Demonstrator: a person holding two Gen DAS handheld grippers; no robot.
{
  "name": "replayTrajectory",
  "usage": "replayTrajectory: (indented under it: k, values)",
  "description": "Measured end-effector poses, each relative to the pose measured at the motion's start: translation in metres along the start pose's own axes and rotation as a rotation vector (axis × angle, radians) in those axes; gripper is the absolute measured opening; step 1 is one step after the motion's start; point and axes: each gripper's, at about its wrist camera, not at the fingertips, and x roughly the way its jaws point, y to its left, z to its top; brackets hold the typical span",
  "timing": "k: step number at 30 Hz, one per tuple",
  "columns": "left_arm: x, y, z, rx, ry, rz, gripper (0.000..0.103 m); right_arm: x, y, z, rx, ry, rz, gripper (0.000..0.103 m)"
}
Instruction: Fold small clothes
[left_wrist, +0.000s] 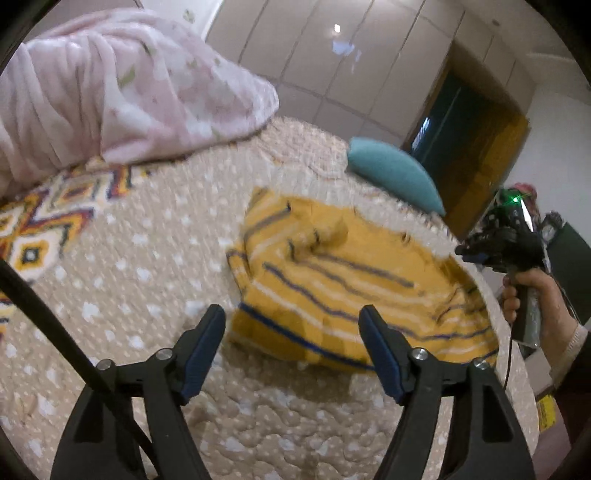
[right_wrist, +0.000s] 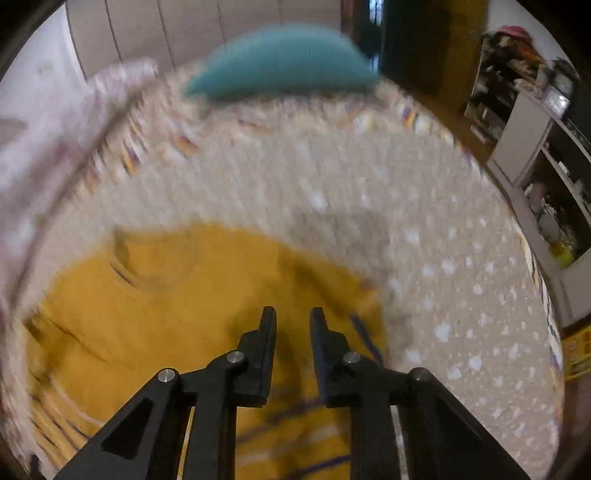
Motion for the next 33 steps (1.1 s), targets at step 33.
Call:
replayTrajectory:
  k: [33]
  values:
    - [-0.027,0.107,0.013,-0.292,-0.024,0.062,0.080,0.057,0.311,-0.055,-0.317,0.185,0.223,0.006]
